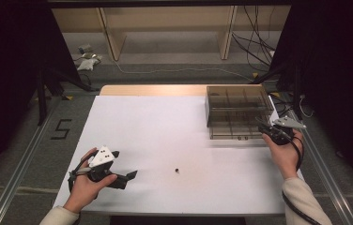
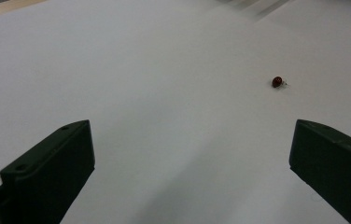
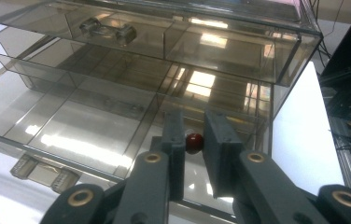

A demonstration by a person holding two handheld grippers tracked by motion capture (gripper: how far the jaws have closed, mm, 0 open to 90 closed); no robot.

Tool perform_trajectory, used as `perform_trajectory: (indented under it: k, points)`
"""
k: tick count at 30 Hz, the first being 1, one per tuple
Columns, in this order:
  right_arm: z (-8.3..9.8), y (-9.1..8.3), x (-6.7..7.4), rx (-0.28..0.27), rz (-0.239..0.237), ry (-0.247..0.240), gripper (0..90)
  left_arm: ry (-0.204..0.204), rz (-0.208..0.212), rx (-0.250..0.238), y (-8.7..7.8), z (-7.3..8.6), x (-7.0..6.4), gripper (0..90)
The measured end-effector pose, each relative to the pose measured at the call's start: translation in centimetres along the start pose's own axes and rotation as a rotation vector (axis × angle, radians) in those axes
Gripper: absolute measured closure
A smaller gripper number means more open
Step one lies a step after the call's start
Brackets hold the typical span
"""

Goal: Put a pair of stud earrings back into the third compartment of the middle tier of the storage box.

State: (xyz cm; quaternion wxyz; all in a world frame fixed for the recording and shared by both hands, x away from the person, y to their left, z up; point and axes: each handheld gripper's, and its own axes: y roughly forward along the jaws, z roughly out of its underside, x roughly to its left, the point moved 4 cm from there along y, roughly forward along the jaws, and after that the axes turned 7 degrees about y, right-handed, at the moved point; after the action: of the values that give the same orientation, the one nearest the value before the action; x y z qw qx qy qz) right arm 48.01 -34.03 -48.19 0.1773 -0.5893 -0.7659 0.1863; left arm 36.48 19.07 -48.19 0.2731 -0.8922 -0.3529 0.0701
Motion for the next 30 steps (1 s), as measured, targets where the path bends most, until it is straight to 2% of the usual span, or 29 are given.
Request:
perform_trajectory:
  k: [6,10,14,21,30]
  points:
    - [0.0,0.1,0.0,-0.001,0.000,-0.007,76.8,-0.001,0.000,0.000,0.0,0.0,0.0,0.0]
    - [0.0,0.0,0.1,-0.010,0.001,0.004,66.2,0.000,0.000,0.000,0.0,0.0,0.0,0.0]
    - [-0.3,-0.3,0.4,-0.039,-0.023,0.008,55.4,0.000,-0.002,-0.001,0.0,0.0,0.0,0.0]
    - [-0.5,-0.9,2.3,-0.053,-0.111,-0.011,39.0,0.001,-0.002,-0.003,-0.1,0.0,0.0,0.0]
    - [-0.5,-1.1,6.0,-0.055,-0.227,-0.049,28.4,0.001,-0.002,-0.002,-0.1,0.0,0.0,0.0]
